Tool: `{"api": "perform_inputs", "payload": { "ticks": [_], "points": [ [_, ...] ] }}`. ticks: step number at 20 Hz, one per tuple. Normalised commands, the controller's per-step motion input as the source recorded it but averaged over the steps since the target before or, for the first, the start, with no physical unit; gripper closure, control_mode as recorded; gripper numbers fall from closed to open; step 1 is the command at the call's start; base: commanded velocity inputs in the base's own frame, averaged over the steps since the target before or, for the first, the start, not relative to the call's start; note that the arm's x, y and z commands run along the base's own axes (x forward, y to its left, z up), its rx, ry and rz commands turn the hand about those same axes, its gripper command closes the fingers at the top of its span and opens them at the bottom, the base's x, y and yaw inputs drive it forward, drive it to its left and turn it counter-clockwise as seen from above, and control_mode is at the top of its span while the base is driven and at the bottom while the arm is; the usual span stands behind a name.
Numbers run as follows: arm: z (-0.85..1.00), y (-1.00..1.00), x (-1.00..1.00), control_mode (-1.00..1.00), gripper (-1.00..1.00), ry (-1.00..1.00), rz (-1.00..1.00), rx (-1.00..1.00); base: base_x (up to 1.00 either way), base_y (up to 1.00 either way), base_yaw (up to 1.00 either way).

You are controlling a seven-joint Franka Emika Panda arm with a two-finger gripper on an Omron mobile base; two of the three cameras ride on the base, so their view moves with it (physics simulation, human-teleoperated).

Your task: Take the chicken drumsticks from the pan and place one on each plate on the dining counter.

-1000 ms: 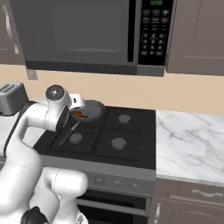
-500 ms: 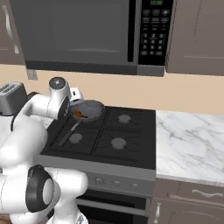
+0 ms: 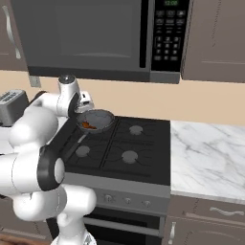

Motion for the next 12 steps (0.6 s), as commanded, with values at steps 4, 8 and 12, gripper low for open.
{"api": "perform_inputs", "payload": {
  "ticks": [4, 8, 12],
  "points": [
    [-0.44, 0.0, 0.28, -1.0, -1.0, 0.01, 0.0, -0.04, 0.0, 0.0, 0.0],
    [-0.48, 0.0, 0.21, -1.0, -1.0, 0.0, 0.0, -0.05, 0.0, 0.0, 0.0],
    [-0.38, 0.01, 0.09, -1.0, -1.0, -0.03, -0.01, -0.02, 0.0, 0.0, 0.0]
  ]
}}
